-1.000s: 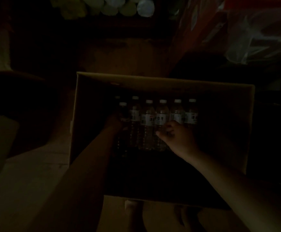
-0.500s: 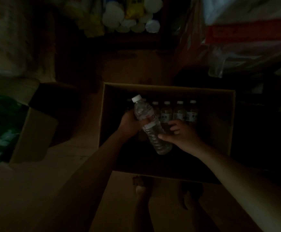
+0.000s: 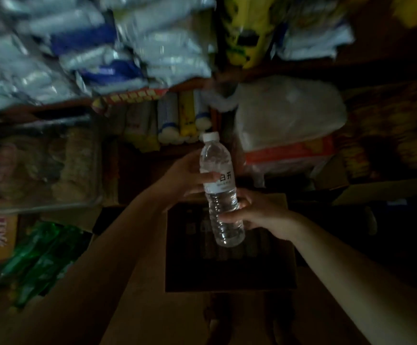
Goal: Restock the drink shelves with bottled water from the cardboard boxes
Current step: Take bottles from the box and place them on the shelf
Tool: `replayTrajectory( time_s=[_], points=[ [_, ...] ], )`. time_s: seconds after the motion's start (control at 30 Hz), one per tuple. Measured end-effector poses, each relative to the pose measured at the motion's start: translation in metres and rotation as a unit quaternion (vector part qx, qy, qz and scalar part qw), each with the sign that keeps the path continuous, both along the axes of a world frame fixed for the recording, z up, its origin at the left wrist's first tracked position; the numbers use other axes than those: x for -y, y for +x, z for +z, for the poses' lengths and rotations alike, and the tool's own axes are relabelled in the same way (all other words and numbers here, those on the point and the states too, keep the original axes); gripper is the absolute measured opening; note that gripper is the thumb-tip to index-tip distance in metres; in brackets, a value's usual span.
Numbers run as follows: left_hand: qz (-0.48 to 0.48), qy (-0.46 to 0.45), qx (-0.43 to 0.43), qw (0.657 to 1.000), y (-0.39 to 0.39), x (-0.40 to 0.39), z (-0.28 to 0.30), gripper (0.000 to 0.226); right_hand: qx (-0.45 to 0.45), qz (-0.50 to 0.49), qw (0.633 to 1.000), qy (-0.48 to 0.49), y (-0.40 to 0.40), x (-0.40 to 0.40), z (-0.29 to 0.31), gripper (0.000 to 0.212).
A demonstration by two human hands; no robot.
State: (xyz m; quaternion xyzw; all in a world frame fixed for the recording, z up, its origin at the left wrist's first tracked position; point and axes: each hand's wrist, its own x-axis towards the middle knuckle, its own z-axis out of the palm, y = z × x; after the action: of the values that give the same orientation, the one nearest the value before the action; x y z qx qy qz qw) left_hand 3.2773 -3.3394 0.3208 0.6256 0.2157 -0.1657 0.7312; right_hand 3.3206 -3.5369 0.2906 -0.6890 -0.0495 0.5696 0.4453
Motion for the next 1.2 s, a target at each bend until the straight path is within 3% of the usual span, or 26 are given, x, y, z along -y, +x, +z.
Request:
replayTrajectory(
  time_s=[0.23,0.37,0.6,0.73,0.87,0.97,1.1,1.2],
  points=[
    [0.032,0.047,-0.015,0.998,0.034,0.014,0.138,0.032,0.089,-0.061,0.993,0.041,0.007,0.007,0.128,0.063],
    [-0.014,0.094,0.032,0.995,0.052,0.032,0.213,0.03,0.128,-0.108,0.983,0.072,0.011,0.024,0.199,0.044],
    [-0.048,0.121,0.116,0.985,0.073,0.1,0.324,0.023,0.243,-0.198,0.948,0.056,0.015,0.077,0.291,0.076],
    [-0.093,0.106,0.169,0.976,0.08,0.154,0.38,0.031,0.282,-0.243,0.926,0.064,0.014,0.132,0.345,0.061],
    [-0.127,0.094,0.213,0.964,0.085,0.221,0.43,0.031,0.323,-0.279,0.902,0.061,0.005,0.196,0.391,0.066],
    [-0.17,0.095,0.242,0.951,0.084,0.278,0.461,0.052,0.355,-0.304,0.883,0.046,-0.004,0.25,0.419,0.055],
    [-0.231,0.086,0.279,0.928,0.076,0.364,0.49,0.017,0.383,-0.351,0.854,0.017,-0.025,0.33,0.449,0.047],
    [-0.276,0.09,0.3,0.909,0.067,0.431,0.508,0.018,0.402,-0.379,0.834,0.004,-0.045,0.391,0.467,0.043]
  ],
)
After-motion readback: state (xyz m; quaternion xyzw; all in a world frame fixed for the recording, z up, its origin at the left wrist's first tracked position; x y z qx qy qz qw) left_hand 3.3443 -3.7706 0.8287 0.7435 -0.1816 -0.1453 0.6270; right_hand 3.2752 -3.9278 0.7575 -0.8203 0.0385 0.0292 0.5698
